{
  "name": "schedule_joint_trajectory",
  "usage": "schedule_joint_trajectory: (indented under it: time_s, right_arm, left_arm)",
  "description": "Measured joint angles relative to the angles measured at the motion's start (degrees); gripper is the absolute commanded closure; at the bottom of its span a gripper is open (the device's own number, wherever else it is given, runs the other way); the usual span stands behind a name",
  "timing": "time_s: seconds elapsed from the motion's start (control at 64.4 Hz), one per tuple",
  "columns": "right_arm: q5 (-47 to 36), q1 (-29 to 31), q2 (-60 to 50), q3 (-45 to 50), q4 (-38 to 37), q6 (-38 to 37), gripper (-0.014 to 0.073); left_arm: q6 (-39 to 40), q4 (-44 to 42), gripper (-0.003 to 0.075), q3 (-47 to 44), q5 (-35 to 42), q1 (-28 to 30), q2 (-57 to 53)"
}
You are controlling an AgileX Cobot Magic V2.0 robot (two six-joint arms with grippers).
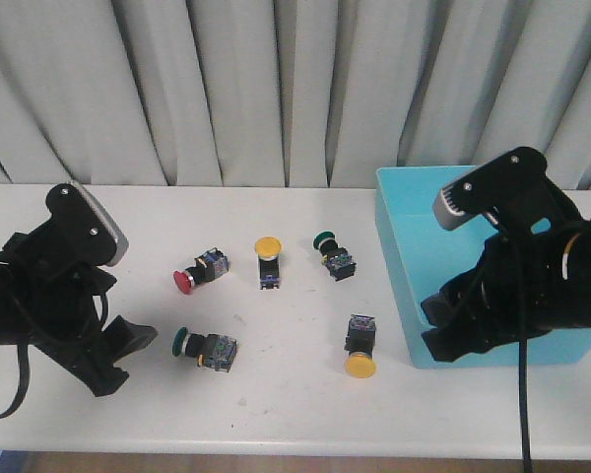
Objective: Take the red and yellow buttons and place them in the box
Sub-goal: 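Raise the right gripper out of the box, then reach the left gripper to the yellow-capped button and grasp it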
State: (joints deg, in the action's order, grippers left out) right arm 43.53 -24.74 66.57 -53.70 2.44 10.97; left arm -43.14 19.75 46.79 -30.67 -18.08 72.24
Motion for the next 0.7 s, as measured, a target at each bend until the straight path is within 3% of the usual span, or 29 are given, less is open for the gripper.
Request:
schedule_joint_trajectory:
  time_s: [0.186, 0.435, 0.699]
  right_arm:
    - [-0.9, -0.4, -1.5, 1.5, 0.2, 0.1, 0.0228]
    - [-1.1, -0.4, -1.5, 1.5, 0.4, 0.1, 0.0228]
    - [-1.3, -0.4, -1.5, 1.5, 0.4, 0.3, 0.0228]
  left_arm:
    - [-4.0, 0.0, 0.0188, 6.2, -2.0, 0.0, 7.5]
    - [-9.9, 0.2, 0.0188, 21.0, -7.1, 0.0, 24.0]
    - [-24.4, 6.8, 0.0188, 37.3, -12.5, 0.0, 40.4]
